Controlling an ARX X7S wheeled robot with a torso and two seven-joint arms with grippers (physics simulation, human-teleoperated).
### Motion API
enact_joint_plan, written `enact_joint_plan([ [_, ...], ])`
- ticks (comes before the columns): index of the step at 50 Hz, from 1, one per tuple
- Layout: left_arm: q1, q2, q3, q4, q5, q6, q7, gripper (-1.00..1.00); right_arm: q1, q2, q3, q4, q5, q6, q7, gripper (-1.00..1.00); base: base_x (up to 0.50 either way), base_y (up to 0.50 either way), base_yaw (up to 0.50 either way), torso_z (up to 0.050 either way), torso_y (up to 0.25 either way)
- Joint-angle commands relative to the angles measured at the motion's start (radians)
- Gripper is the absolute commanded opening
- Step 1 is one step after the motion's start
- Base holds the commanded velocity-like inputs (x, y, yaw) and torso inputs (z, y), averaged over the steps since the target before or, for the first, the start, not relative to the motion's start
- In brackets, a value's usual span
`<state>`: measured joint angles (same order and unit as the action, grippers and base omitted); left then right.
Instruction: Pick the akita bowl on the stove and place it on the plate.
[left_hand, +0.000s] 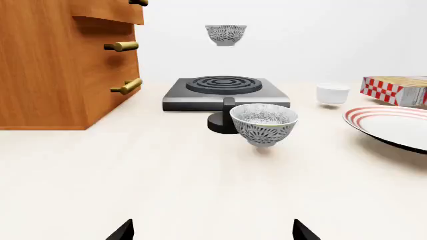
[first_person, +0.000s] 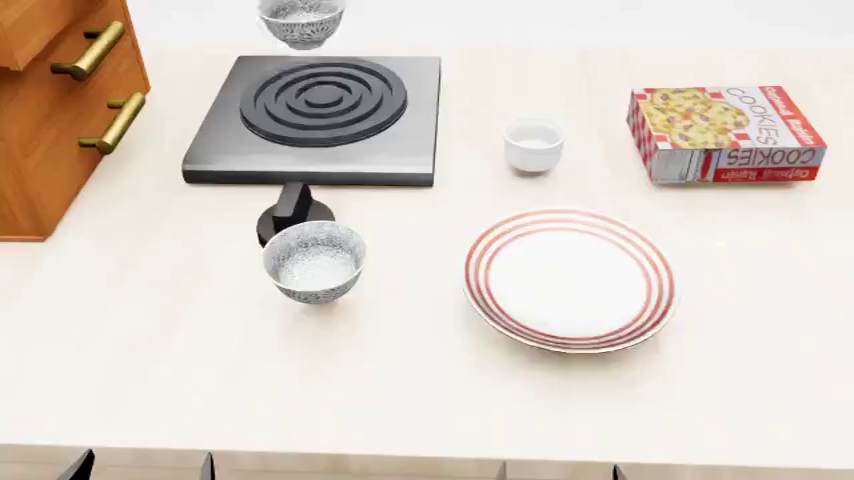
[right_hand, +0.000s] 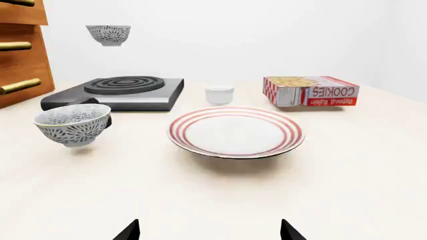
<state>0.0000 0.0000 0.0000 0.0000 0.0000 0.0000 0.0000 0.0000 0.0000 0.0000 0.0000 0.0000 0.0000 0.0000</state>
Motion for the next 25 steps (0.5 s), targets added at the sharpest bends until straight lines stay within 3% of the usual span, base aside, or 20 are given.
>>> enact_joint_plan([
  [1,-0.003,-0.015,0.018,0.010,-0.018,-0.019,-0.020,1.00,0.001,0.017,-0.022,-0.006,0.016,0.012,0.015,1.00,0.00,0.00,0.00,0.000,0.000],
  [25,0.002,-0.067,0.083,0.003,-0.069,0.010,-0.079,1.00,-0.008,0.074,-0.091,-0.036,0.086,0.035,0.052,1.00,0.00,0.00,0.00,0.000,0.000],
])
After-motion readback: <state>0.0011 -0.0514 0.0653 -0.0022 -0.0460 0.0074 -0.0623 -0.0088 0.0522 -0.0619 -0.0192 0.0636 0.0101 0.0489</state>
